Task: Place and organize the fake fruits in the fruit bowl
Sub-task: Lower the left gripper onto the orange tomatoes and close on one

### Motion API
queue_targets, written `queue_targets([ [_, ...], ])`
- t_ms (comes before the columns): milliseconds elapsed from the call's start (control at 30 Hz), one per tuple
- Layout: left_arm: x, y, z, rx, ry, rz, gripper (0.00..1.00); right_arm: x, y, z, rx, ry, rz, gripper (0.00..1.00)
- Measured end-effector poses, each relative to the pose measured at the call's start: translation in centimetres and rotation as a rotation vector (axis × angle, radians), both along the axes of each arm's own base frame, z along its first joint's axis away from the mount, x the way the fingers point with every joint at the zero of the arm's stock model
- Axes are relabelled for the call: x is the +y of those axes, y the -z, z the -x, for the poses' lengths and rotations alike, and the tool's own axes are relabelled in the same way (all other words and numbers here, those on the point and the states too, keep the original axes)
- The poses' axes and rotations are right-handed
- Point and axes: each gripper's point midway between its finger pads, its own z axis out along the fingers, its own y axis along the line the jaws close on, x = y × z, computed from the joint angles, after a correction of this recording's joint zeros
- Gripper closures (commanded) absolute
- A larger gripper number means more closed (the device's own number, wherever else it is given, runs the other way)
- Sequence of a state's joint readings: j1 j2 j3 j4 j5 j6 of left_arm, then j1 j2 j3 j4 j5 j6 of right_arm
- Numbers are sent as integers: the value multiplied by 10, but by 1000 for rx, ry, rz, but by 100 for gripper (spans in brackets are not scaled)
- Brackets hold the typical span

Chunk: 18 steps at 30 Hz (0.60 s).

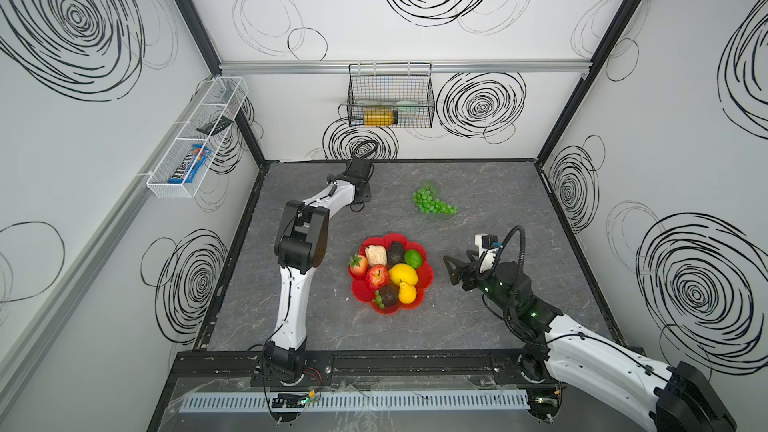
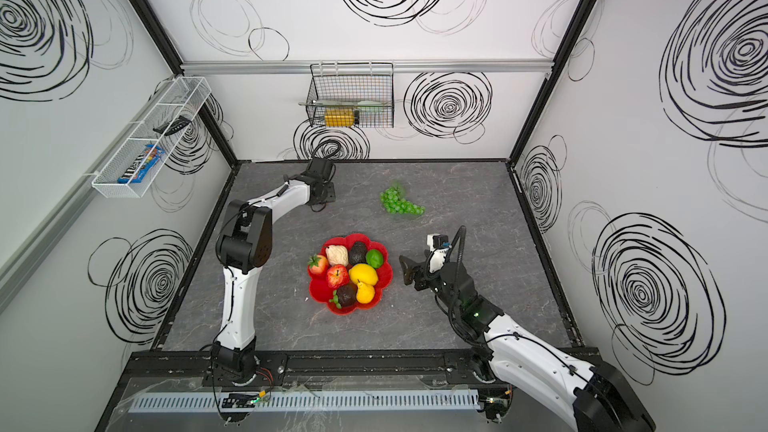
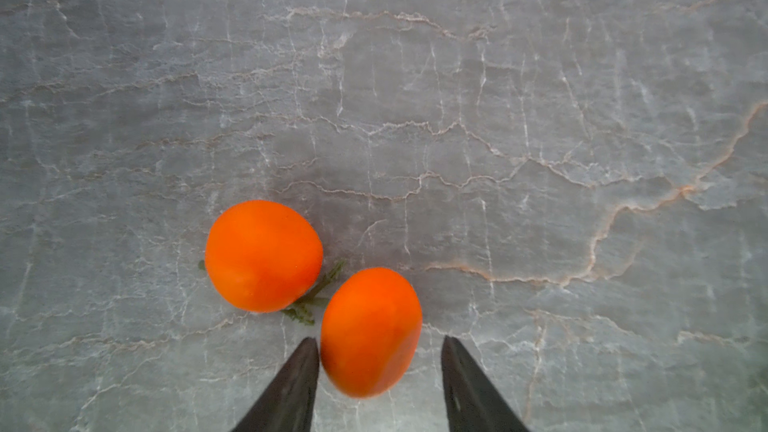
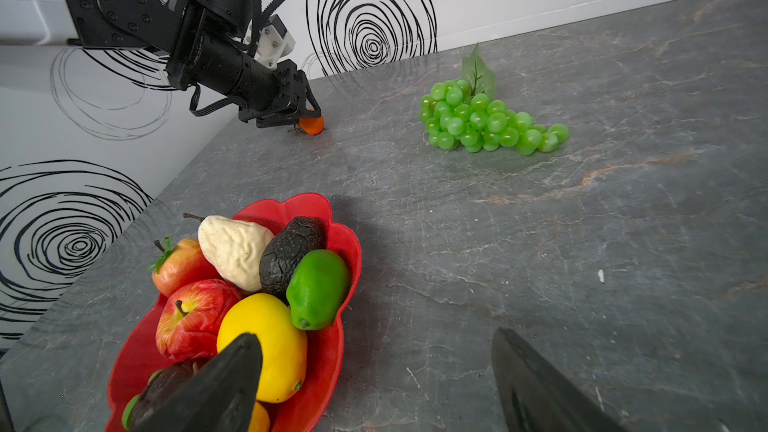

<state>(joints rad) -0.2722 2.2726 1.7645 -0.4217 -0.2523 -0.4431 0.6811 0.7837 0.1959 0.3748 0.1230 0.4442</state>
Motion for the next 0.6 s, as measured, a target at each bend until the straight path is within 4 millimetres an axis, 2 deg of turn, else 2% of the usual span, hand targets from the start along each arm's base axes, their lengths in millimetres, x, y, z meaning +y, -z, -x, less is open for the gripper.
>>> queue_targets([
  [200,-1,10,-2,14,1,-5,51,1,2,0,6,-3,3,9],
  [300,-1,13,-3,22,2,-7,55,1,3,0,8,-4,5,9],
  [467,-1,11,-5,14,13,-16,62,1,5,0,14,-4,9,9],
  [600,-2,7,-5,-6,24,-17,63,1,7,0,20,-5,14,9],
])
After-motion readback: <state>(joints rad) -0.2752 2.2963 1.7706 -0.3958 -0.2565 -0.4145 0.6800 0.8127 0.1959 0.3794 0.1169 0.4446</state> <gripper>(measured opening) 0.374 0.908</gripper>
